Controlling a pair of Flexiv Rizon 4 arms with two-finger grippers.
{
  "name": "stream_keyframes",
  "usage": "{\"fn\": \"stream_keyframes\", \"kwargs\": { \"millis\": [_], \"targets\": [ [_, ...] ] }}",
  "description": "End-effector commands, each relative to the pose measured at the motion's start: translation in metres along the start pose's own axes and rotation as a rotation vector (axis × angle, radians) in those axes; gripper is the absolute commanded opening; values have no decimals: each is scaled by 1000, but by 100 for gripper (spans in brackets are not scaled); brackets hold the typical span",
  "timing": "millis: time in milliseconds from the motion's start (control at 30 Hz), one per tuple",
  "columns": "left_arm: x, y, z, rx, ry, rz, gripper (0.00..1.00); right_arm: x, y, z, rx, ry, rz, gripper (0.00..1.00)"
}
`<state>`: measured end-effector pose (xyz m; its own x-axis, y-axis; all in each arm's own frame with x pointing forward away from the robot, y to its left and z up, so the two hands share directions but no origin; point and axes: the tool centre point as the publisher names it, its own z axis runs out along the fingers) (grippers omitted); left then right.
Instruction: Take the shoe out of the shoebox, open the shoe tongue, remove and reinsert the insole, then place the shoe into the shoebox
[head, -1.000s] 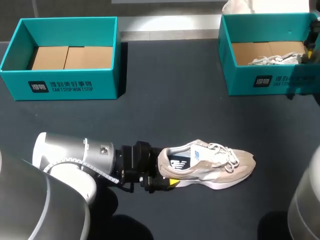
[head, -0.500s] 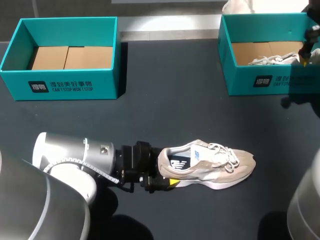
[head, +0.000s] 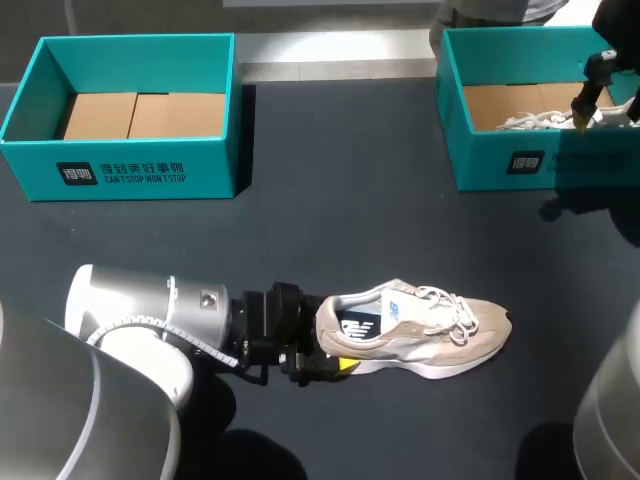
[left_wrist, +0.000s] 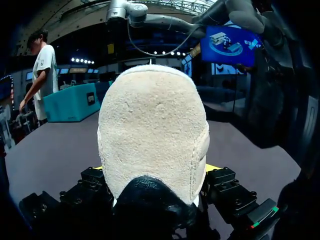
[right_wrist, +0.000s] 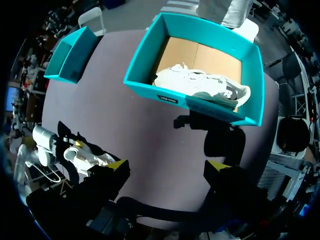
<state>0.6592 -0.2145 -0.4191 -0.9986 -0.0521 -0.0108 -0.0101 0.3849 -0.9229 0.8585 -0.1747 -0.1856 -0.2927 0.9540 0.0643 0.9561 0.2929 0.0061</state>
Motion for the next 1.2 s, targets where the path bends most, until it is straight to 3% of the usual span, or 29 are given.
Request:
{"fn": "stream_keyframes", "kwargs": {
  "millis": [33,333,500,867,1067,1200],
  "targets": [
    [0,0,3,-2,0,0,0,20,-6,-8,-26,-32,-67,100],
    [0,0,3,-2,0,0,0,75,-1,-7,-52,-48,-294,100],
    [0,0,3,-2,0,0,0,117,-14,6,-89,-74,-537,100],
    [0,0,3,-2,0,0,0,203,-48,43,-37,-47,-889,100],
    [0,0,3,-2,0,0,0,235,-62,52,-18,-34,-1068,100],
    [0,0,3,-2,0,0,0,240,-67,54,-13,-55,-1101,100]
  ]
}}
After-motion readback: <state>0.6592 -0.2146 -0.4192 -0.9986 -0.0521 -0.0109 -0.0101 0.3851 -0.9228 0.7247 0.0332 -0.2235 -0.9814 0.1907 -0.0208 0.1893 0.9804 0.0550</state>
